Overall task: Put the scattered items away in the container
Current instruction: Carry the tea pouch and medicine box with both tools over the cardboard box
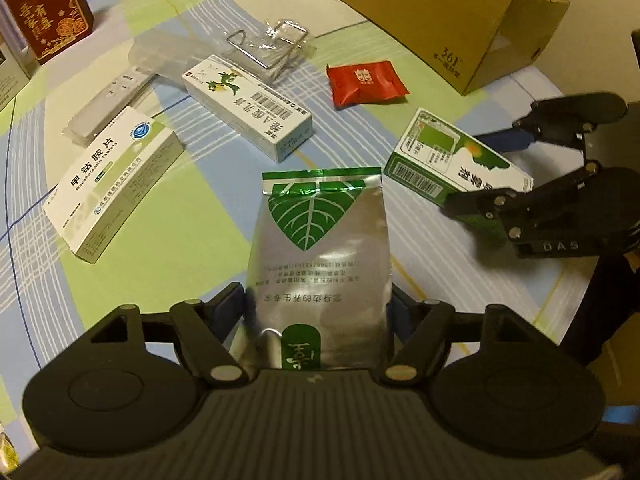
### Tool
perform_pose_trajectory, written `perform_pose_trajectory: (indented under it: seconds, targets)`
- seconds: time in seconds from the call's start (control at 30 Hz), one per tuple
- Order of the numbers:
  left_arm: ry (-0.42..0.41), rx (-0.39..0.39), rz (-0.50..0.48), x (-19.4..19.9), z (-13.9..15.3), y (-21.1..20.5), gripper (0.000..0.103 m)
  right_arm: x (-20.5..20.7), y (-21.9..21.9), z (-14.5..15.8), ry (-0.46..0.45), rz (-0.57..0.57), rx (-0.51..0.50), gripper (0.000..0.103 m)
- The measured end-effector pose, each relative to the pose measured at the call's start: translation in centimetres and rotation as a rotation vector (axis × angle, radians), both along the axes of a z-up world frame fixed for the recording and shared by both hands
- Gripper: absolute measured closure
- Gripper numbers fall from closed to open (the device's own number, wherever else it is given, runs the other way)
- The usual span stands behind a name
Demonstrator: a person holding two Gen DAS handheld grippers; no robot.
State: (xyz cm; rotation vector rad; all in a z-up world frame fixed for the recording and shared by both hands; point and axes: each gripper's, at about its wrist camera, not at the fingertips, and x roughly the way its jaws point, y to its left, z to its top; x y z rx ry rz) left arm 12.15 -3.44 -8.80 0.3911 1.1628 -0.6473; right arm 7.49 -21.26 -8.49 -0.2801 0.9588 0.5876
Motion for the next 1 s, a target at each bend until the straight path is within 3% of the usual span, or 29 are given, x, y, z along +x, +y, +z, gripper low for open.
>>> perform_pose_trajectory:
  seconds: [0.23, 0.33, 0.4, 0.5, 1.0]
  targets:
    - [0.016, 0.011, -0.019, -0.1, -0.4, -0.2, 0.032, 0.4, 0.2, -0.7, 0.049, 0.014, -0.037, 0.045]
    - [0.002, 0.011, -0.018, -0.5, -0.5, -0.3, 0.037, 0.2, 0.1, -0.8, 0.049, 0.014, -0.041, 0.045]
    - [-0.011, 0.008, -0.01, -0.8, -0.2, -0.3, 0.048, 0.1, 0.0, -0.7, 0.049, 0.004, -0.041, 0.045]
    - [-0.013, -0.008, 0.001, -1.1, 0.5, 0.0, 0.051, -0.2, -0.3, 0.0, 0.028, -0.008, -0.033, 0.045]
    - [-0.151, -0.047, -0.047, -2.5, 8.1, -2.3, 0.051, -1.9, -2.6, 6.1, -0.071, -0.064, 0.031, 0.045]
